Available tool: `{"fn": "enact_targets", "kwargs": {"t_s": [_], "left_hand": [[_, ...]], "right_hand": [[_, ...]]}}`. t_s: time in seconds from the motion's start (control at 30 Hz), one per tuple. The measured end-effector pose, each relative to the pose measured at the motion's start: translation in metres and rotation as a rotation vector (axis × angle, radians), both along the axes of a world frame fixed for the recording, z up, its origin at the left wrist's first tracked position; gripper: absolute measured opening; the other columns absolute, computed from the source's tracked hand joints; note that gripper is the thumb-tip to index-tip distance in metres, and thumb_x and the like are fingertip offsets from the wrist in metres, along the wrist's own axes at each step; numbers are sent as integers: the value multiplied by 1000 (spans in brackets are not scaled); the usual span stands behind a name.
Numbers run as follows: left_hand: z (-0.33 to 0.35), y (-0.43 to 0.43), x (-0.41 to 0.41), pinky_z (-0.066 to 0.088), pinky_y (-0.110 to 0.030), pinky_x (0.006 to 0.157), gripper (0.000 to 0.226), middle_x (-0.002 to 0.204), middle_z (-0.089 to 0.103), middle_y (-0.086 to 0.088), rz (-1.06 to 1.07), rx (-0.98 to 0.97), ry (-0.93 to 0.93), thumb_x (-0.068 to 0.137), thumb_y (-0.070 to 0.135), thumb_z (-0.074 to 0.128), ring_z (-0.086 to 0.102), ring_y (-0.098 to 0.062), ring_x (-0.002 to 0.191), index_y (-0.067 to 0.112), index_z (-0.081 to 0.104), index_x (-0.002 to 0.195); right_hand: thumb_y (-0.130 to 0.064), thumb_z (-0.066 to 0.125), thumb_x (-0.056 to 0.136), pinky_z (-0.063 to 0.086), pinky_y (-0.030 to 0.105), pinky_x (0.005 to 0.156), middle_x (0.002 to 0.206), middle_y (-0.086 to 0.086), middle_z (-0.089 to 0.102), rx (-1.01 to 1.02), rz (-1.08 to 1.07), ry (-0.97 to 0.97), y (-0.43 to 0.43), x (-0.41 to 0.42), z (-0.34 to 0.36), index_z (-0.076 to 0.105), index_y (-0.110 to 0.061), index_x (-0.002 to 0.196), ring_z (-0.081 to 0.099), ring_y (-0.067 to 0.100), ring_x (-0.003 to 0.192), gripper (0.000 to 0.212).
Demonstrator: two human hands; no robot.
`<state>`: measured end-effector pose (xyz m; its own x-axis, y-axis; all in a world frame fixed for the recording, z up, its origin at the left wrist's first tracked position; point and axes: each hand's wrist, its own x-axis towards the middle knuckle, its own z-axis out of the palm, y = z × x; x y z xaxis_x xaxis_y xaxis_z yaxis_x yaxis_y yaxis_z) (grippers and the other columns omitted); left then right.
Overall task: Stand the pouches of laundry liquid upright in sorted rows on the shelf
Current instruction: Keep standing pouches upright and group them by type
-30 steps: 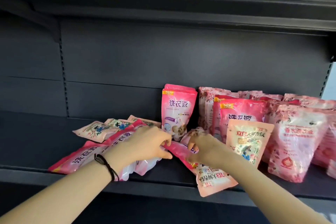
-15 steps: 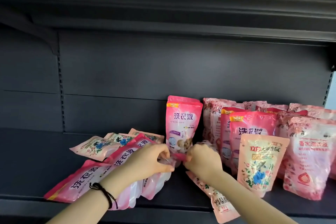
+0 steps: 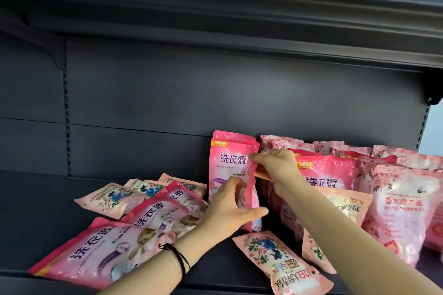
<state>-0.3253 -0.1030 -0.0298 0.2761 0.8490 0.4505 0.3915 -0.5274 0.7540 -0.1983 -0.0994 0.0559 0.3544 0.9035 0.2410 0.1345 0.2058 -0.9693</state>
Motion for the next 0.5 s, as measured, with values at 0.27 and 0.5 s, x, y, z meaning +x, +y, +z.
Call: {"fn": "enact_targets", "kwargs": {"t_s": [0.27, 0.5], "left_hand": [[-5, 22, -1, 53, -38, 86, 9, 93, 71, -4, 84, -105, -395, 86, 12, 67, 67, -22, 93, 18, 63, 91], [7, 43, -14, 51, -48, 93, 9, 97, 73, -7, 17, -321, -462, 91, 18, 61, 68, -25, 97, 12, 68, 90]], "right_hand": [[-34, 54, 96, 58, 29, 63, 79, 6, 66, 52, 93, 61, -1, 20, -19, 64, -3, 93, 65, 17, 70, 33], [-39, 51, 97, 51, 23, 83, 115, -8, 65, -59, 292, 115, 21, 17, -55, 48, -19, 132, 64, 9, 98, 40]]}}
